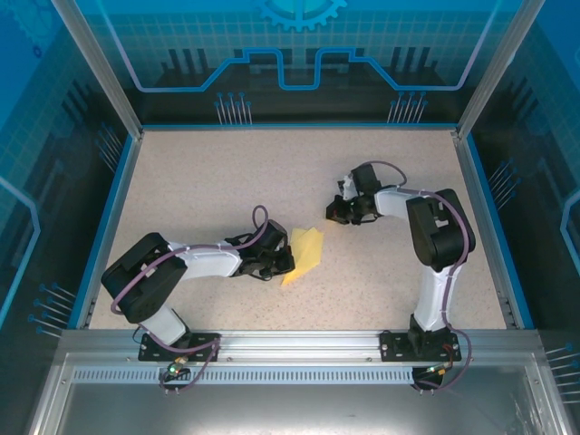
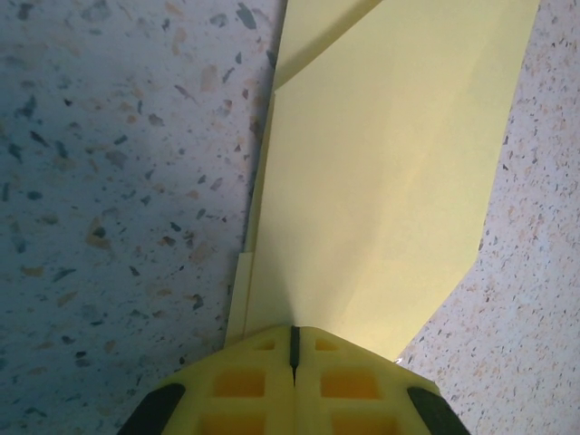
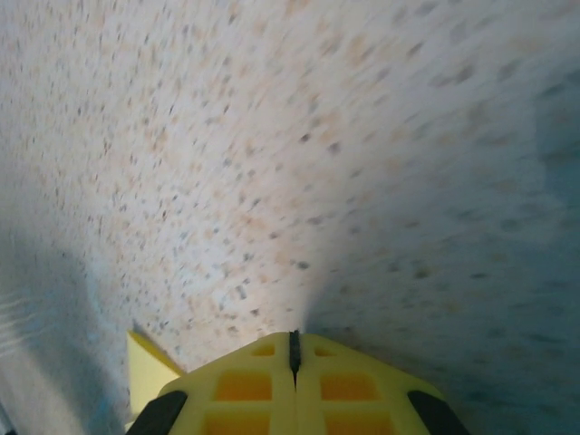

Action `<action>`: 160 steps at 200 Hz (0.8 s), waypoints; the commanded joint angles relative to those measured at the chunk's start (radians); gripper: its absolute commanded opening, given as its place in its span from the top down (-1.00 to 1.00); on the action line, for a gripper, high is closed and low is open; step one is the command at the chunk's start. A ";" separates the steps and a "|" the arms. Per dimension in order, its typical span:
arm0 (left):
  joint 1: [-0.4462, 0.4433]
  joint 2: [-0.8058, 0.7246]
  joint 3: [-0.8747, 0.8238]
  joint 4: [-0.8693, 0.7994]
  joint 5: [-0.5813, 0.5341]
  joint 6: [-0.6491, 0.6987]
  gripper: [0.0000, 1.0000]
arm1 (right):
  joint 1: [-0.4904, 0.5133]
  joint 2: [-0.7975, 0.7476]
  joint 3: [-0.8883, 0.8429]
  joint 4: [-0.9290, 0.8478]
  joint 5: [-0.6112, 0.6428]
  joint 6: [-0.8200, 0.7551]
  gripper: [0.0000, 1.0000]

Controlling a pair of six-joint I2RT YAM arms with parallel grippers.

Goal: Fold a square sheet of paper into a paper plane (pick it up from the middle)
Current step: Fourth fold the wing at the center of the table.

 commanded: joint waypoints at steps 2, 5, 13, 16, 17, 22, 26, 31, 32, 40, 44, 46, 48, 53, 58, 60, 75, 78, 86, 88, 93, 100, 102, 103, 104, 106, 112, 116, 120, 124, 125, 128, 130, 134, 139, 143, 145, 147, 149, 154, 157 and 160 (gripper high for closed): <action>-0.002 0.033 -0.023 -0.164 -0.001 0.044 1.00 | 0.012 -0.101 -0.021 -0.012 -0.004 0.000 0.95; -0.002 0.032 -0.023 -0.163 -0.003 0.049 1.00 | 0.015 -0.110 -0.028 -0.010 -0.011 -0.003 0.95; -0.002 0.032 -0.022 -0.157 -0.007 0.062 1.00 | 0.025 -0.130 -0.044 -0.006 -0.025 -0.005 0.95; -0.002 0.032 -0.021 -0.157 -0.011 0.067 1.00 | 0.032 -0.134 -0.051 -0.004 -0.033 -0.005 0.95; -0.003 0.032 -0.021 -0.157 -0.012 0.068 1.00 | 0.033 -0.137 -0.053 -0.004 -0.036 -0.004 0.95; -0.001 0.032 -0.018 -0.156 -0.017 0.078 1.00 | 0.043 -0.145 -0.064 -0.001 -0.045 -0.005 0.95; -0.001 0.032 -0.016 -0.153 -0.021 0.088 1.00 | 0.054 -0.149 -0.073 0.001 -0.053 -0.004 0.95; 0.000 0.030 -0.013 -0.152 -0.025 0.102 1.00 | 0.069 -0.154 -0.084 0.004 -0.060 -0.002 0.95; -0.001 0.030 -0.012 -0.151 -0.026 0.105 1.00 | 0.072 -0.155 -0.087 0.005 -0.062 -0.002 0.95; -0.001 0.027 -0.008 -0.143 -0.033 0.129 1.00 | 0.097 -0.158 -0.101 0.012 -0.073 -0.001 0.95; 0.001 0.026 -0.005 -0.141 -0.036 0.142 1.00 | 0.111 -0.158 -0.107 0.013 -0.075 0.000 0.95; 0.002 0.026 -0.004 -0.138 -0.037 0.148 1.00 | 0.118 -0.158 -0.111 0.014 -0.076 0.002 0.95; 0.003 0.027 -0.002 -0.138 -0.038 0.154 1.00 | 0.125 -0.158 -0.114 0.015 -0.075 0.003 0.95; 0.006 0.029 0.002 -0.134 -0.038 0.168 1.00 | 0.138 -0.157 -0.122 0.022 -0.078 0.010 0.96; 0.009 0.031 0.009 -0.132 -0.038 0.182 1.00 | 0.155 -0.155 -0.131 0.033 -0.080 0.020 0.96; 0.010 0.032 0.011 -0.131 -0.038 0.185 1.00 | 0.159 -0.154 -0.133 0.037 -0.081 0.024 0.96; 0.020 0.036 0.022 -0.117 -0.033 0.214 1.00 | 0.193 -0.142 -0.154 0.080 -0.098 0.060 0.96; 0.021 0.037 0.025 -0.114 -0.031 0.218 1.00 | 0.199 -0.141 -0.157 0.088 -0.100 0.067 0.96; 0.025 0.037 0.029 -0.107 -0.024 0.223 1.00 | 0.213 -0.131 -0.164 0.107 -0.102 0.083 0.96; 0.026 0.038 0.031 -0.105 -0.023 0.223 1.00 | 0.217 -0.129 -0.164 0.111 -0.103 0.087 0.96; 0.027 0.039 0.033 -0.101 -0.018 0.224 1.00 | 0.225 -0.121 -0.164 0.118 -0.104 0.093 0.96; 0.027 0.039 0.038 -0.102 -0.014 0.226 1.00 | 0.233 -0.110 -0.162 0.123 -0.110 0.099 0.96; 0.028 0.039 0.039 -0.103 -0.013 0.226 1.00 | 0.234 -0.106 -0.161 0.124 -0.111 0.099 0.96; 0.028 0.039 0.040 -0.103 -0.013 0.225 1.00 | 0.236 -0.105 -0.161 0.125 -0.112 0.100 0.96; 0.029 0.039 0.040 -0.102 -0.013 0.226 1.00 | 0.238 -0.103 -0.160 0.126 -0.112 0.101 0.96; 0.029 0.038 0.041 -0.102 -0.013 0.224 1.00 | 0.240 -0.100 -0.161 0.127 -0.113 0.103 0.96; 0.029 0.037 0.041 -0.100 -0.010 0.222 1.00 | 0.247 -0.091 -0.161 0.130 -0.113 0.107 0.95; 0.028 0.035 0.038 -0.097 -0.009 0.220 1.00 | 0.251 -0.088 -0.160 0.132 -0.112 0.107 0.96; 0.027 0.033 0.037 -0.096 -0.007 0.218 1.00 | 0.253 -0.083 -0.160 0.131 -0.113 0.107 0.96; 0.029 0.031 0.037 -0.097 -0.006 0.217 1.00 | 0.256 -0.078 -0.160 0.130 -0.114 0.107 0.96; 0.028 0.030 0.035 -0.096 -0.007 0.216 1.00 | 0.257 -0.077 -0.161 0.130 -0.114 0.107 0.96; 0.028 0.028 0.034 -0.095 -0.006 0.214 1.00 | 0.259 -0.074 -0.160 0.129 -0.114 0.107 0.96; 0.028 0.027 0.032 -0.094 -0.005 0.212 1.00 | 0.259 -0.072 -0.161 0.129 -0.115 0.108 0.95; 0.029 0.025 0.029 -0.094 -0.004 0.210 1.00 | 0.259 -0.068 -0.161 0.129 -0.117 0.109 0.96; 0.027 0.023 0.027 -0.093 -0.004 0.207 1.00 | 0.259 -0.063 -0.162 0.129 -0.116 0.109 0.96; 0.028 0.019 0.025 -0.094 -0.004 0.204 1.00 | 0.259 -0.061 -0.164 0.127 -0.116 0.109 0.96; 0.028 0.017 0.024 -0.093 -0.004 0.203 1.00 | 0.259 -0.060 -0.164 0.127 -0.117 0.107 0.96; 0.028 0.015 0.024 -0.093 -0.004 0.202 1.00 | 0.259 -0.058 -0.164 0.125 -0.114 0.107 0.96; 0.028 0.013 0.023 -0.093 -0.003 0.201 1.00 | 0.259 -0.058 -0.164 0.122 -0.114 0.107 0.96; 0.027 0.009 0.020 -0.091 -0.002 0.198 1.00 | 0.259 -0.053 -0.163 0.118 -0.111 0.105 0.96; 0.027 0.005 0.021 -0.092 -0.001 0.195 1.00 | 0.258 -0.052 -0.164 0.114 -0.108 0.103 0.96; 0.027 0.002 0.021 -0.092 0.001 0.195 1.00 | 0.259 -0.050 -0.164 0.111 -0.106 0.102 0.96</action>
